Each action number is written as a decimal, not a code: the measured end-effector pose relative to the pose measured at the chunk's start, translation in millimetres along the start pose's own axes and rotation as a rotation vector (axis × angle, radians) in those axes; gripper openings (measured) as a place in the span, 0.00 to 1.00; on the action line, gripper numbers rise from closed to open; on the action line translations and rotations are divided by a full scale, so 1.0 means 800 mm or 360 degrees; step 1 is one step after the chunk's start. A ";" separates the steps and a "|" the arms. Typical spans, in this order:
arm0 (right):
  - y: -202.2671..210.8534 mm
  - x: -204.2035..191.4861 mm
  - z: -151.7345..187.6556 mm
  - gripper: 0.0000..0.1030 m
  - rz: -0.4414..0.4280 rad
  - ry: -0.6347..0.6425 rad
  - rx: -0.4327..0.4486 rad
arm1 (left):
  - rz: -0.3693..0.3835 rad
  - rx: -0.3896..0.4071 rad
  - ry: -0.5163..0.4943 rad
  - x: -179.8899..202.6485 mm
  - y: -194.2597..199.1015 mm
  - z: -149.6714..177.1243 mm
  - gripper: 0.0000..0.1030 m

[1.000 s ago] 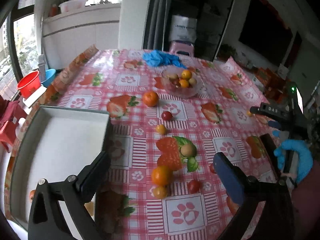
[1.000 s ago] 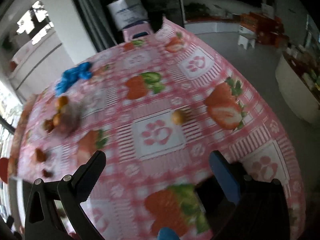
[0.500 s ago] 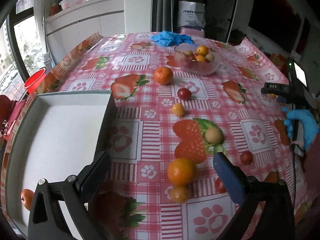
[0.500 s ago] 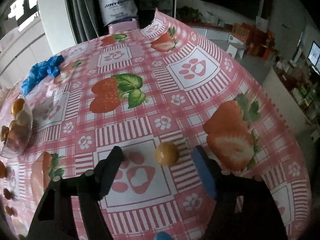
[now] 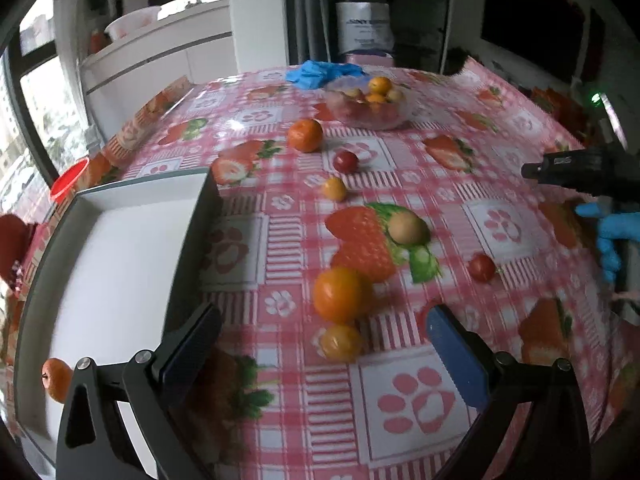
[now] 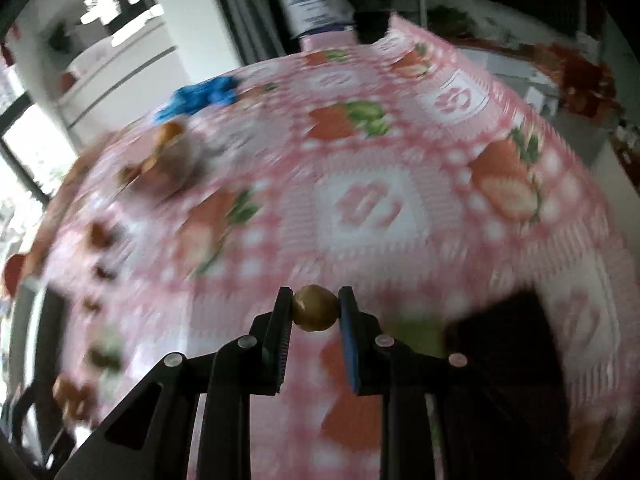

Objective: Organize fruits
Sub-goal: 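Move the left tool back and grasp a small yellow fruit, then carry the yellow fruit into the tray with left while right drops the kiwi there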

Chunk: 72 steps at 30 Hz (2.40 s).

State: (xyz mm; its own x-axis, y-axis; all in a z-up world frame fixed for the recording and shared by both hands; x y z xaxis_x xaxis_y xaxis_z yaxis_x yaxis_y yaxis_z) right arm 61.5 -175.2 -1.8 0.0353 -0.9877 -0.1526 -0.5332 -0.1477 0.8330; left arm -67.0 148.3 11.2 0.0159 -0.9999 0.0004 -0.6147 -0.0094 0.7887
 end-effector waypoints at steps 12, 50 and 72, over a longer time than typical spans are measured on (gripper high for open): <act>0.059 -0.047 0.139 0.24 -0.0016 0.0171 0.0090 | -0.0045 0.0000 -0.0025 0.018 0.008 0.018 1.00; 0.074 -0.058 0.166 0.59 0.0004 0.0216 0.0243 | 0.0028 -0.0051 0.0027 0.009 -0.013 0.024 0.26; 0.099 -0.085 0.173 0.24 -0.0049 0.0295 0.0254 | 0.0121 0.0015 0.0101 -0.011 0.015 0.020 0.24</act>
State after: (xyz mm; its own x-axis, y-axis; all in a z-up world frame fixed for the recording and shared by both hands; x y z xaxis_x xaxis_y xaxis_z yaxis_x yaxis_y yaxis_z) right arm -99.8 -112.7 0.7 0.2002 -0.9777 -0.0638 -0.6560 -0.1822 0.7324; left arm -87.3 156.7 10.8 0.0188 -0.9949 0.0990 -0.6236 0.0657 0.7790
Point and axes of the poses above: each gripper's, at about its wrist camera, not at the fingertips, and y roughly against the way its jaws point, x to its right, z to its underside, the point moved 2 cm from there along -y, roughly the way its jaws point, and after that the axes turned 3 degrees about y, right-handed, at the moved point
